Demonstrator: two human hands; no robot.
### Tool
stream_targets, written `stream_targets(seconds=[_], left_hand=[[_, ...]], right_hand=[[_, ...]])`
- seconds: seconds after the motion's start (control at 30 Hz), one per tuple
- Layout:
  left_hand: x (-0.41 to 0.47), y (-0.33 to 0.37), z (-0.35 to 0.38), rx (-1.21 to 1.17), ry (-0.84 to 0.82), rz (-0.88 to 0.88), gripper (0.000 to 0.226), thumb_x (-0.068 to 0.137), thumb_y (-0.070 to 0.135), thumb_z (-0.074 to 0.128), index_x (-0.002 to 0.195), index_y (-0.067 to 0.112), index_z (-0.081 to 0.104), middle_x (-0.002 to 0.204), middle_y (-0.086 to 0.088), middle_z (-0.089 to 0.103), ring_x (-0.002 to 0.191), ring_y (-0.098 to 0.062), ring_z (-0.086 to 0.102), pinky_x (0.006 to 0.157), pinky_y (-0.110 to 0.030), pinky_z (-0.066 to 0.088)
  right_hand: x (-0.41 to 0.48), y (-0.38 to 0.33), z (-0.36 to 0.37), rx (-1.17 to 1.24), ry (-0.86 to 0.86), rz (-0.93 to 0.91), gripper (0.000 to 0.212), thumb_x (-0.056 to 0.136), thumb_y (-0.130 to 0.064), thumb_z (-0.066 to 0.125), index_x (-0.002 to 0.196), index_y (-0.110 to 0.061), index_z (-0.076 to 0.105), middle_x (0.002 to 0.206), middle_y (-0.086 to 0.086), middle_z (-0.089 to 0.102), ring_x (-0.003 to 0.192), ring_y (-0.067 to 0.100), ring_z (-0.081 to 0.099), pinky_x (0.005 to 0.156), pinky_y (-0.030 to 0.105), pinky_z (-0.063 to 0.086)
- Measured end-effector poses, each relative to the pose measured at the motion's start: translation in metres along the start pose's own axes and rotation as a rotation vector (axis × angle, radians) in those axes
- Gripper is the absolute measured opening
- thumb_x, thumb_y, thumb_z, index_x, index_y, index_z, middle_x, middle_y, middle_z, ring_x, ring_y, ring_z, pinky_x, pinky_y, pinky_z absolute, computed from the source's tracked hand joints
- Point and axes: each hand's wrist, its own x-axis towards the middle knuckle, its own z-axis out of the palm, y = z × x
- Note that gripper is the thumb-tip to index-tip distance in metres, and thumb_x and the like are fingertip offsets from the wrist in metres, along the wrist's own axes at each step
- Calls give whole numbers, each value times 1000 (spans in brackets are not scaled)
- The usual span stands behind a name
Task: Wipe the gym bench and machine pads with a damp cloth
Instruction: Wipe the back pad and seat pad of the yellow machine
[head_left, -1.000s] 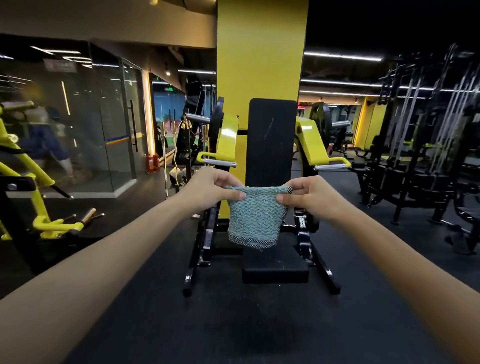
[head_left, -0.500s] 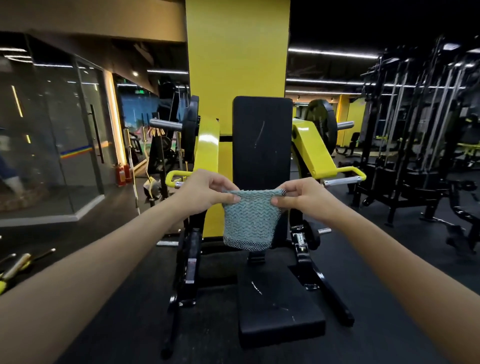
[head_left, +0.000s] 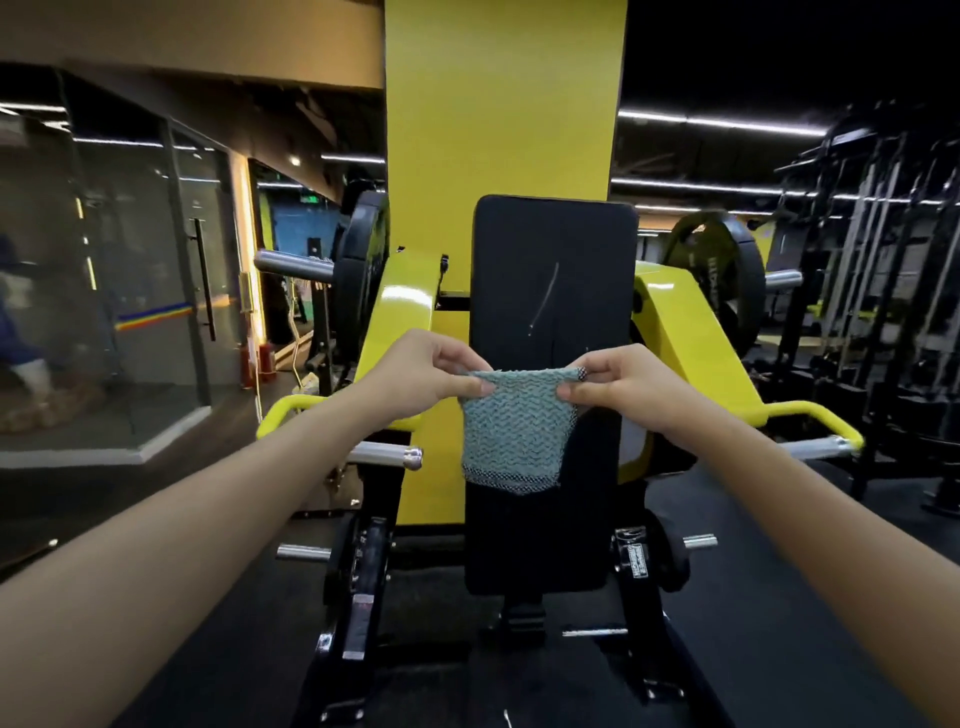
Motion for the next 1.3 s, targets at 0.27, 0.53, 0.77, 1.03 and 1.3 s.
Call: stream_targets(seconds=[0.27,0.53,0.77,1.03,1.3], left_hand=[[121,-56,-10,-16,47,-5,12,82,9,77,84,21,74,80,5,74,72,3,68,65,-7,49],[237,-110,-25,27,17,89,15,81,11,79,80,24,74,80,10,74,78,-1,68,77,-17,54],[330,-144,-55,32,19,225,14,85,8,75,85,22,73,93,-5,76,86,-15,70,87,-32,56],[420,-164,-81,-18,238,372,18,86,8,75,95,23,70,100,-5,72,89,-24,72,84,-31,57],[468,-144,-82,235,566,707,14,88,4,70,100,8,66,99,2,62,75,-7,56,68,-12,44]], right_hand=[[127,57,-22,-10,11,-36,6,88,-5,69,91,-9,73,82,-2,75,76,6,70,71,16,53],[224,98,-30,-42,87,-28,7,88,-3,68,94,-2,72,85,7,74,72,5,69,69,15,53],[319,112,-40,-124,199,-33,4,88,-9,71,88,-13,74,87,4,77,82,17,71,81,23,56],[409,113,-54,-154,391,-98,6,88,-13,72,90,-18,73,94,3,76,92,18,71,91,32,54],[468,96,-81,-349,632,-241,7,89,-21,68,94,-18,72,92,3,74,95,20,68,91,37,52]])
